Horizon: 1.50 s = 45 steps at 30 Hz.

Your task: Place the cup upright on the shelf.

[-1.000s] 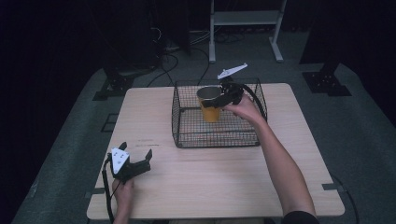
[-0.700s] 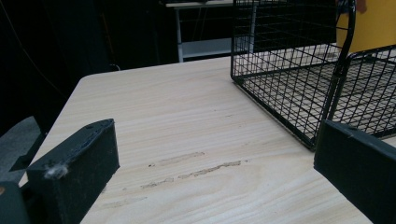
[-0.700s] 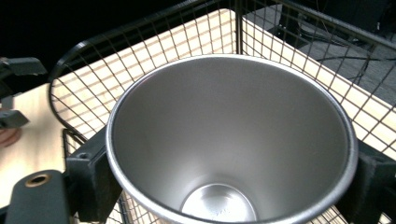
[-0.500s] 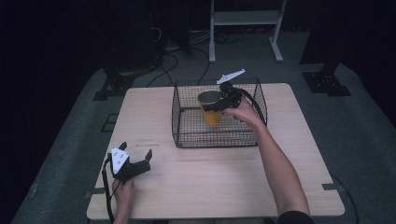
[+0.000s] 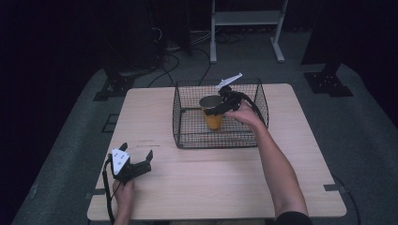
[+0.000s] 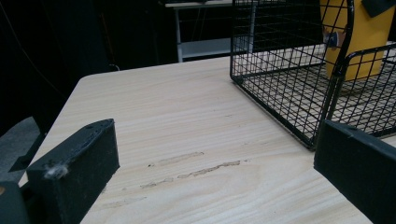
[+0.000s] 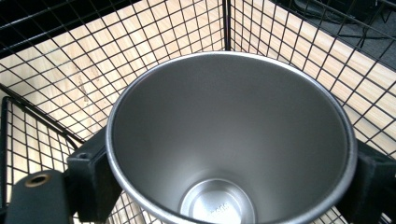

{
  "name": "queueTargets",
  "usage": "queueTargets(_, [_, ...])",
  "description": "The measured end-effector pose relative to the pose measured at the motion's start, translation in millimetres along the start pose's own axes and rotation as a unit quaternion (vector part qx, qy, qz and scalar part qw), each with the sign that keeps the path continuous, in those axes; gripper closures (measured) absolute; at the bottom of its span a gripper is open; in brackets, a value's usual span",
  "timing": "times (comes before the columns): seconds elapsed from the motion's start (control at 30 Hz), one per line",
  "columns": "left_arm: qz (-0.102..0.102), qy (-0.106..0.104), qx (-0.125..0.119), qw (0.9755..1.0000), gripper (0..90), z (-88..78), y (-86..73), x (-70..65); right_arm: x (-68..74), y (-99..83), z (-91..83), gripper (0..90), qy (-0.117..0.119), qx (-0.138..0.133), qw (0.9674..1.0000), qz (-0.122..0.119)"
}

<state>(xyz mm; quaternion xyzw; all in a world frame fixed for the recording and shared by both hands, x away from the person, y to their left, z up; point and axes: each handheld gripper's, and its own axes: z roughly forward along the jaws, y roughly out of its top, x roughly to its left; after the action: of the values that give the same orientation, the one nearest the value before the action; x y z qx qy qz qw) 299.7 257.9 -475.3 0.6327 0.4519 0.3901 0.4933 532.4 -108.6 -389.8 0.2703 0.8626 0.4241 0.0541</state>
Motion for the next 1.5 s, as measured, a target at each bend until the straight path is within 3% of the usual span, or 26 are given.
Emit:
queueTargets(0.23, [0.0, 0.0, 0.0, 1.0, 0.0, -0.1, 0.0, 0.0, 1.1, -0.7, 6.1, 11.7, 0.003, 0.005, 1.0, 0.001])
queueTargets(0.57, [-0.003, 0.0, -0.001, 1.0, 0.0, -0.6, 0.0, 1.2, 0.3, -3.3, 11.5, 11.6, -0.011, 0.019, 0.9998, -0.002])
queueTargets(1.5, [-0.002, -0.001, -0.001, 1.0, 0.0, -0.6, -0.1, 1.1, 0.8, -5.5, 9.5, 7.9, -0.023, 0.019, 0.9995, -0.01])
